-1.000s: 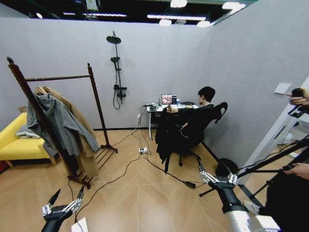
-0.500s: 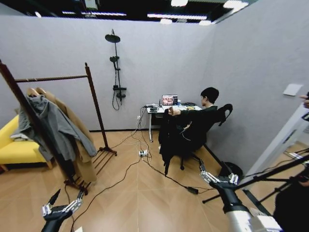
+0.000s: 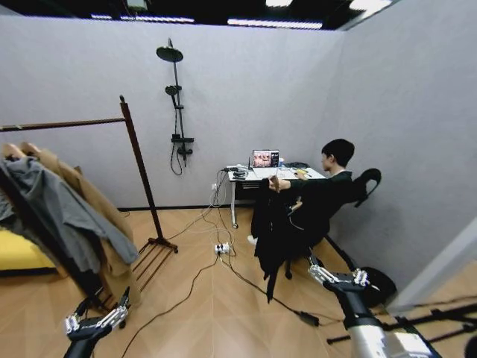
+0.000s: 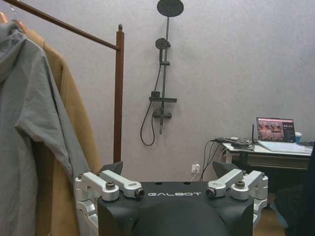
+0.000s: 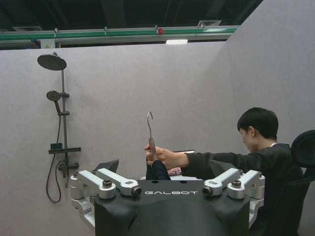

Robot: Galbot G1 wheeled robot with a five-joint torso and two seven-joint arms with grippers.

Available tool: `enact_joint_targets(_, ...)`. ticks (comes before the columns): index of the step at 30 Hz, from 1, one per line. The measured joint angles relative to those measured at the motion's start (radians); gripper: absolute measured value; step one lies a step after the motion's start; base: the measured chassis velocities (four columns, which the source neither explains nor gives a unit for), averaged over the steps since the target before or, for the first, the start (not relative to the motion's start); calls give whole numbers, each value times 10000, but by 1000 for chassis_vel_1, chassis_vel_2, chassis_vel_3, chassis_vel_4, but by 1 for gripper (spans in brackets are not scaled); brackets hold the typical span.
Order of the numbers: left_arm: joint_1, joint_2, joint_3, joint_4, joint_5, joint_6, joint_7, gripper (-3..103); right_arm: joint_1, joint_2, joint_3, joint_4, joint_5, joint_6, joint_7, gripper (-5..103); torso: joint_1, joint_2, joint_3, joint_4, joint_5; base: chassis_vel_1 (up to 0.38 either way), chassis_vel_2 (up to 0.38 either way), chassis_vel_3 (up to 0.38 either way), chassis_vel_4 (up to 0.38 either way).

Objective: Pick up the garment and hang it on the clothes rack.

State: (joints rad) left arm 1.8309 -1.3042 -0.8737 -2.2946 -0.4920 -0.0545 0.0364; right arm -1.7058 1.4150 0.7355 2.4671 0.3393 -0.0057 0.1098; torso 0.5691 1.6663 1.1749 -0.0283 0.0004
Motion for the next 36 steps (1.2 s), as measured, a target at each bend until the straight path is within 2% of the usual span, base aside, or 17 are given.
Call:
enact_joint_targets(3,0,0,0,0,0,0,-1,100,1,5,-10,-6,1,9,-10,100,-4,2,-2,-1,-10,-318,309,330,-313)
enact_joint_targets(6,0,0,0,0,0,0,2,100,15,7,-14,-12,1,11,-12,100,-3,0,0,1,2,-318,304,321,-316)
enact_joint_targets(9,0,0,0,0,0,0,-1,100,15,3,-16,-11,1,13,-12,100,-4,2,-2,1,-8,-328,326,309,-319)
enact_joint_targets(14,0,0,0,0,0,0,1,100,17,-7,-12,-12,3,13,-13,100,-2,1,0,-1,0,-301,315,312,-308)
enact_joint_targets(16,0,0,0,1,0,0,-1,100,12,-6,-12,-3,2,13,-13,100,-6,2,-3,0,-10,-310,317,325,-322)
enact_joint_targets(20,0,0,-1,0,0,0,1,100,44,-2,-62,0,-89,121,-2,100,-4,1,0,1,-1,-296,311,305,-319)
enact_joint_targets(23,0,0,0,0,0,-1,1,100,88,-6,-75,0,-180,164,24,100,-4,2,-2,-1,-12,-296,301,308,-310)
enact_joint_targets(25,0,0,0,0,0,0,1,100,119,-17,-78,5,-186,164,57,100,2,-2,1,1,2,-273,241,234,-280)
enact_joint_targets(26,-1,0,0,1,0,-1,-4,100,132,-30,-78,29,-187,158,82,100,12,-5,4,4,-2,-216,179,157,-182)
enact_joint_targets(27,-2,0,0,1,0,0,0,100,138,-34,-69,45,-183,151,106,100,7,-3,2,-3,-7,-176,179,78,-85)
enact_joint_targets(36,1,0,0,1,0,0,-1,100,163,-62,21,157,-150,81,303,100,-17,8,-5,1,-5,-10,25,8,-10)
